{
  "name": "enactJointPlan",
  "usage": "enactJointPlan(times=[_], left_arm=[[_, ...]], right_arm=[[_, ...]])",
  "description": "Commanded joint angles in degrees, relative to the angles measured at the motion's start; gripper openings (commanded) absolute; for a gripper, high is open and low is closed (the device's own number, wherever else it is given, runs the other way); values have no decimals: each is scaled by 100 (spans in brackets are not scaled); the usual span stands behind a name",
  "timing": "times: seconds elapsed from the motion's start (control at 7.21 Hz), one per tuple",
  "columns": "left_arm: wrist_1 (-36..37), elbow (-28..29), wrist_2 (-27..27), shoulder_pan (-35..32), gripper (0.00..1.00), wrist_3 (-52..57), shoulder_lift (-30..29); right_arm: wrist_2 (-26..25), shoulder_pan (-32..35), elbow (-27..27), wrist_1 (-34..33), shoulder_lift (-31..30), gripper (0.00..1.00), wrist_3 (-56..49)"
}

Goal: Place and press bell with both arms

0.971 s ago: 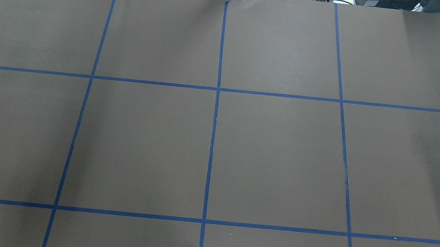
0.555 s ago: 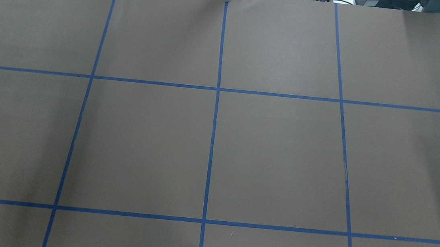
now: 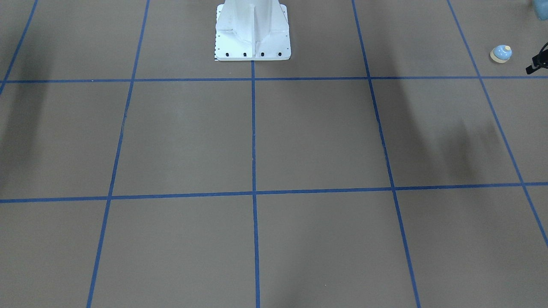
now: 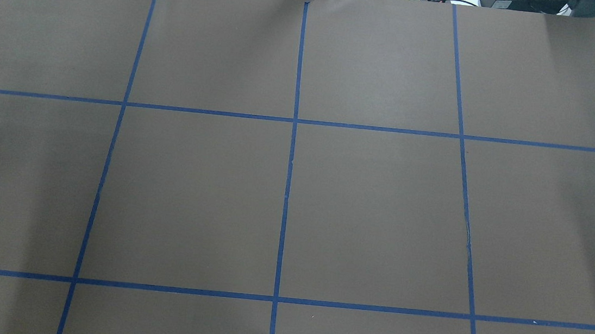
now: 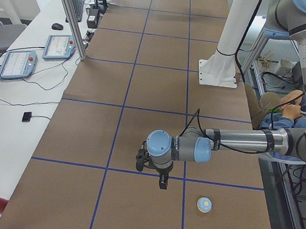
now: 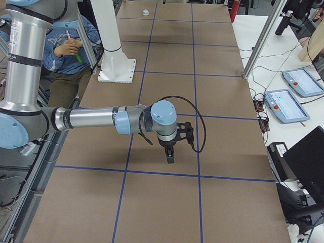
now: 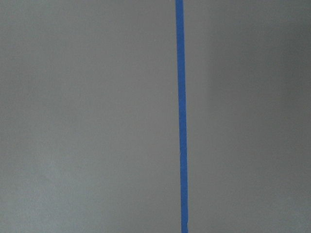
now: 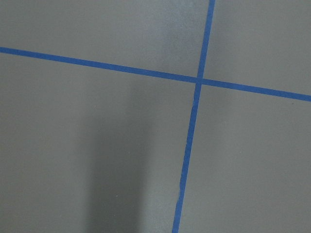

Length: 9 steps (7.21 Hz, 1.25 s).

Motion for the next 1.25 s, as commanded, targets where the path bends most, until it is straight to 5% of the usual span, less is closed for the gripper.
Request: enactJointPlan(times=[0.0,0.83,1.11], left_arm=[[-16,-75,-28,110,100,34,714],[10,496,-316,268,100,299,1026],[19,610,-327,862,100,306,1026]], right_arm=[[155,0,42,6,1,100,-7],[419,-17,103,120,-25,100,-7],[595,-17,112,129,-52,100,-7]])
